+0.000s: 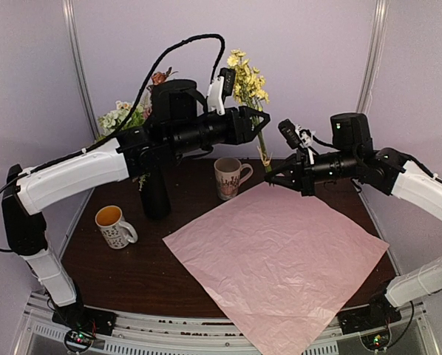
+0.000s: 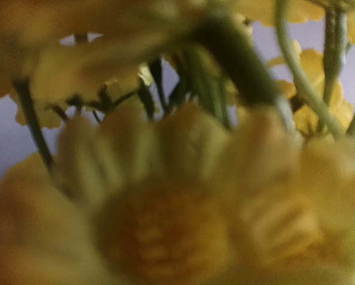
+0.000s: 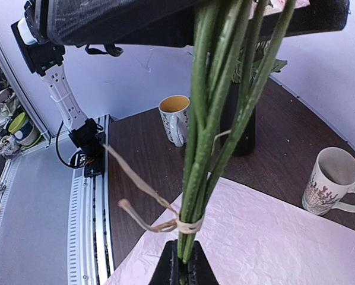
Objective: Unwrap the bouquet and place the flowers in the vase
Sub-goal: Pass from the right arm to the left
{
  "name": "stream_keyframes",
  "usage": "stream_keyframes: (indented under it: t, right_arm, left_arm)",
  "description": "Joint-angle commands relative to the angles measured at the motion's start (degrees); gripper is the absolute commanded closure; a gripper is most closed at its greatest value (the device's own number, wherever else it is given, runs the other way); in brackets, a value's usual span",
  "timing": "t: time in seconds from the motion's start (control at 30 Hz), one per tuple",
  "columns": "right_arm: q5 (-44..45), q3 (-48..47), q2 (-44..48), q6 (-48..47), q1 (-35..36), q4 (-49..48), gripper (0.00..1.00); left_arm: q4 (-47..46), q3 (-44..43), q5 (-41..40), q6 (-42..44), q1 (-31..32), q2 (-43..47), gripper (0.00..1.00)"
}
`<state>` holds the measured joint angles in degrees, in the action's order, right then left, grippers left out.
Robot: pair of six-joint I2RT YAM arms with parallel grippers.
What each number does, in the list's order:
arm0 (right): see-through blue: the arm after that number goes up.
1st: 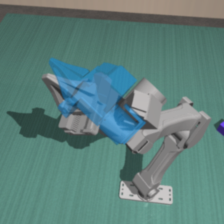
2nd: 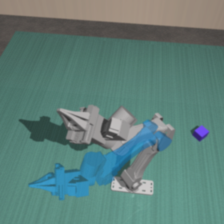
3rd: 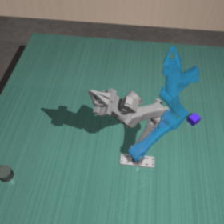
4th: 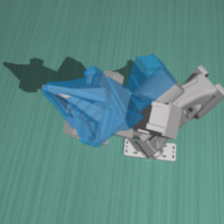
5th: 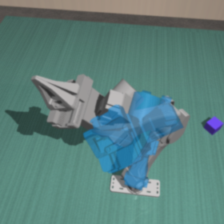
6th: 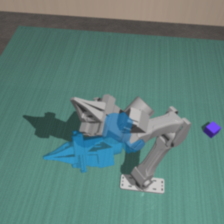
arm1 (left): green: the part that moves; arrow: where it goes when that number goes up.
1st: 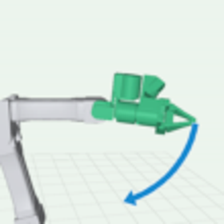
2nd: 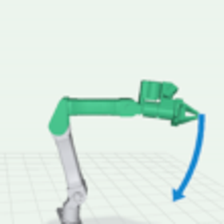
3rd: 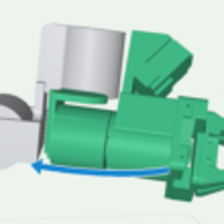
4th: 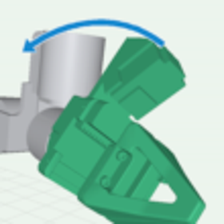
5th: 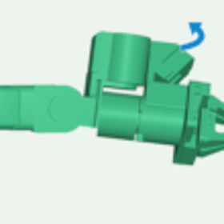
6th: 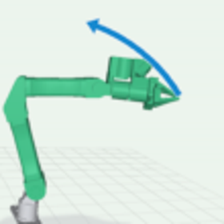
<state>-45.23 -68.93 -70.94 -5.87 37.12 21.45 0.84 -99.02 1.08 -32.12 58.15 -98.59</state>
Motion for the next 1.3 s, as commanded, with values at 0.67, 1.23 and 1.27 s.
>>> stream_keyframes:
  t: [0.67, 1.23, 1.27]
  right_arm:
    - [-3.66, 1.87, 2.29, 1.68, -0.18, -3.26, 1.00]
    - [0.91, 16.73, 15.61, -13.18, -12.29, 0.71, 0.27]
    - [1.01, 16.95, 15.71, -13.42, -12.71, 0.54, 0.28]
  left_arm:
    - [0.91, 6.21, 14.20, 4.03, -3.12, 6.92, 1.00]
    - [26.99, 1.77, -14.12, 35.26, -3.38, 6.08, 1.00]
    - [27.99, 1.62, -16.06, 37.16, -3.39, 5.45, 1.00]
